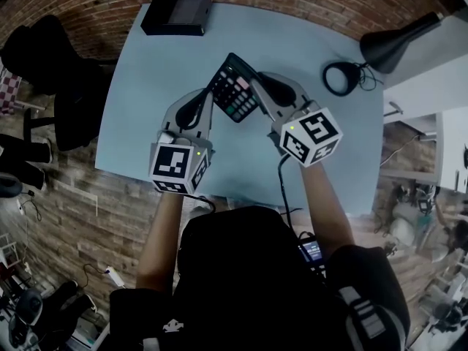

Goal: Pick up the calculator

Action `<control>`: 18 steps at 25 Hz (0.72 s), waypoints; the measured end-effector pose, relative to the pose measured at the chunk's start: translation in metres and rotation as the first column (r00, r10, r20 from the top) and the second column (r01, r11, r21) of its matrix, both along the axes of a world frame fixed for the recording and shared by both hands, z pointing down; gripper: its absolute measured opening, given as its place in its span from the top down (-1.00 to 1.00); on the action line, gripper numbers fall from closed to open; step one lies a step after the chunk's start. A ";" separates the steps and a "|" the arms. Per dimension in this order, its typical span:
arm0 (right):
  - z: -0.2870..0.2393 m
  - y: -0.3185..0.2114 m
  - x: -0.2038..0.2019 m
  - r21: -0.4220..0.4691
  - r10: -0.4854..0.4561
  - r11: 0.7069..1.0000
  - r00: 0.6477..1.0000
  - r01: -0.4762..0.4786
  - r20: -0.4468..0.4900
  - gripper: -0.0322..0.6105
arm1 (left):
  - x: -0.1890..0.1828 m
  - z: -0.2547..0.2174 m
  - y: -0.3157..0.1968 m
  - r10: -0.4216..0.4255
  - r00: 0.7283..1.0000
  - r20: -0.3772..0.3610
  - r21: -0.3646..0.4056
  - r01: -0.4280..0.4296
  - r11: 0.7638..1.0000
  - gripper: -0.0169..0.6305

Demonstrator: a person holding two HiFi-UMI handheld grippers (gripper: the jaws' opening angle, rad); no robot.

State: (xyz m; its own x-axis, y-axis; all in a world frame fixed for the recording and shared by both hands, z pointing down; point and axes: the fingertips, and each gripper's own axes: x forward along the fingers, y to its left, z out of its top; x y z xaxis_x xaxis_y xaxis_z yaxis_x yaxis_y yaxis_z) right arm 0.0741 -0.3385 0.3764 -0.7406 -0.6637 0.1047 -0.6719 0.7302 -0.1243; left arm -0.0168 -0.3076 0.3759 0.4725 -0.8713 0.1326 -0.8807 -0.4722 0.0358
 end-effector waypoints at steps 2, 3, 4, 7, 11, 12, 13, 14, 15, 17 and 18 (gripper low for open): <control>-0.002 0.005 -0.004 -0.002 0.011 1.000 1.000 -0.011 -0.001 0.76 | -0.005 -0.003 0.004 0.008 1.000 -0.006 0.005 -0.008 1.000 0.92; -0.004 0.008 -0.006 -0.001 0.018 1.000 1.000 -0.018 -0.001 0.76 | -0.008 -0.004 0.006 0.014 1.000 -0.009 0.006 -0.014 1.000 0.92; -0.006 0.011 -0.009 0.001 0.025 1.000 1.000 -0.025 -0.003 0.76 | -0.012 -0.006 0.008 0.019 1.000 -0.012 0.009 -0.019 1.000 0.92; -0.014 0.020 -0.018 0.013 0.047 0.999 0.999 -0.047 -0.005 0.76 | -0.021 -0.010 0.013 0.037 0.999 -0.020 0.016 -0.036 0.999 0.92; -0.019 0.031 -0.022 0.020 0.084 0.996 0.996 -0.084 -0.004 0.76 | -0.024 -0.012 0.020 0.069 0.997 -0.028 0.024 -0.068 0.997 0.92; -0.020 0.034 -0.023 0.021 0.092 0.996 0.996 -0.092 -0.004 0.76 | -0.024 -0.013 0.022 0.077 0.997 -0.030 0.027 -0.076 0.997 0.92; -0.021 0.037 -0.024 0.022 0.099 0.995 0.995 -0.099 -0.004 0.76 | -0.025 -0.014 0.023 0.084 0.996 -0.031 0.031 -0.083 0.996 0.92; -0.022 0.040 -0.024 0.024 0.105 0.994 0.995 -0.104 -0.005 0.76 | -0.025 -0.015 0.025 0.090 0.995 -0.032 0.034 -0.089 0.995 0.92; -0.023 0.043 -0.025 0.027 0.110 0.994 0.994 -0.110 -0.006 0.76 | -0.025 -0.017 0.027 0.097 0.995 -0.032 0.036 -0.096 0.995 0.92; -0.026 0.050 -0.027 0.032 0.121 0.992 0.993 -0.121 -0.008 0.76 | -0.027 -0.020 0.033 0.109 0.993 -0.034 0.043 -0.108 0.993 0.92; -0.027 0.055 -0.029 0.036 0.125 0.992 0.992 -0.125 -0.008 0.76 | -0.029 -0.022 0.037 0.113 0.993 -0.035 0.048 -0.112 0.993 0.92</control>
State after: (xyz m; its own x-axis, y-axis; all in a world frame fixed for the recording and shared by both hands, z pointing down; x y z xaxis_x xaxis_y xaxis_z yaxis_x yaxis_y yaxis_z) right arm 0.0452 -0.2837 0.3492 -0.6507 -0.7544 0.0866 -0.7592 0.6441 -0.0931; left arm -0.0459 -0.2709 0.3543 0.5719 -0.8169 0.0746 -0.8203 -0.5702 0.0438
